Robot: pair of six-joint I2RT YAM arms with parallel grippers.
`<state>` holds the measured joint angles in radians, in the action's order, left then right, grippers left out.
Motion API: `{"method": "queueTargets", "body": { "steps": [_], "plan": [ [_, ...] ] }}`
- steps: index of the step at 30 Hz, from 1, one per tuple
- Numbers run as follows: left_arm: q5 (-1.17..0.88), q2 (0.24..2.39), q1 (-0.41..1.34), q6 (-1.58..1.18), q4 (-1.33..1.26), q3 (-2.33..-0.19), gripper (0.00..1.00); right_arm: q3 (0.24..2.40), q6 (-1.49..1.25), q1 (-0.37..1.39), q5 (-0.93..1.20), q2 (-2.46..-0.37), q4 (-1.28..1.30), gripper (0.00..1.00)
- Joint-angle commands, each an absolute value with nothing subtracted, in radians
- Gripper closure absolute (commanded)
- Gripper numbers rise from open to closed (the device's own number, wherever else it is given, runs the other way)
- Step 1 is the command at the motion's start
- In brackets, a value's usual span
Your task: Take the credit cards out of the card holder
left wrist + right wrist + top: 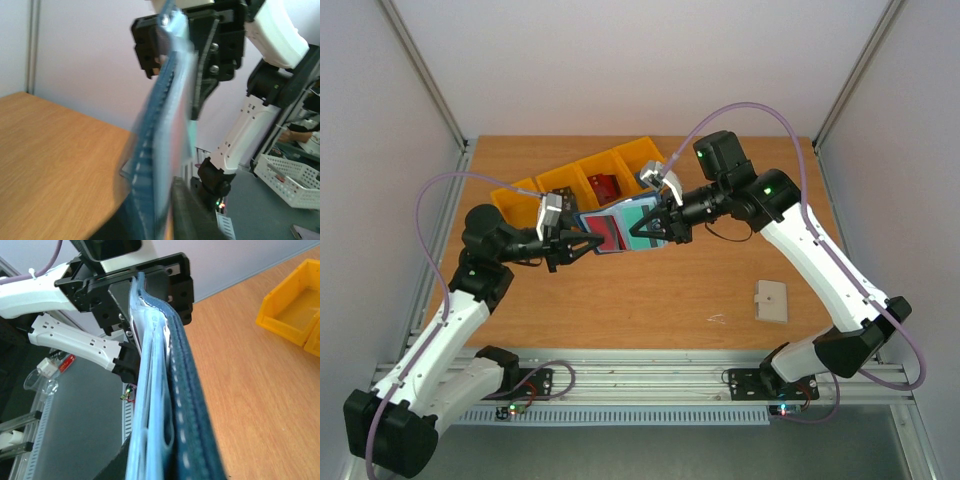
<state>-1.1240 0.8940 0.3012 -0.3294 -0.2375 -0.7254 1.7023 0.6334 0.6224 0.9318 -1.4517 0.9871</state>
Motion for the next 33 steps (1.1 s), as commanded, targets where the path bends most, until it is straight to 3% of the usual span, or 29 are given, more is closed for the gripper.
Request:
{"method": "queueTargets", "body": {
  "steps": [1, 6, 9, 12, 15, 19, 21, 25, 33],
  "plan": [
    [-1.169, 0.885, 0.291, -0.327, -0.287, -0.766, 1.00, 1.721, 0.614, 0.601, 0.960, -1.457, 0.938, 0.98],
    [-0.975, 0.871, 0.290, -0.356, -0.182, -0.763, 1.00, 1.721, 0.520, 0.549, 0.755, -1.445, 0.891, 0.70],
    [-0.805, 0.859, 0.291, -0.336, -0.069, -0.764, 1.00, 1.730, 0.413, 0.440, 0.769, -1.421, 0.846, 0.60],
    [-0.733, 0.850, 0.290, -0.260, -0.028, -0.760, 1.00, 1.778, 0.396, 0.400, 0.707, -1.408, 0.848, 0.61],
    [-0.714, 0.846, 0.291, -0.255, -0.050, -0.751, 1.00, 1.836, 0.433, 0.437, 0.752, -1.423, 0.898, 0.69],
    [-0.815, 0.844, 0.290, -0.325, -0.181, -0.721, 1.00, 1.792, 0.512, 0.574, 1.109, -1.452, 0.845, 0.71],
    [-0.880, 0.851, 0.290, -0.351, -0.234, -0.722, 1.00, 1.786, 0.458, 0.593, 1.185, -1.502, 0.811, 0.77],
    [-0.977, 0.863, 0.291, -0.368, -0.296, -0.738, 1.00, 1.775, 0.466, 0.595, 1.106, -1.545, 0.801, 0.81],
    [-1.055, 0.880, 0.290, -0.391, -0.333, -0.758, 1.00, 1.755, 0.482, 0.594, 1.092, -1.578, 0.807, 0.80]
  ]
}}
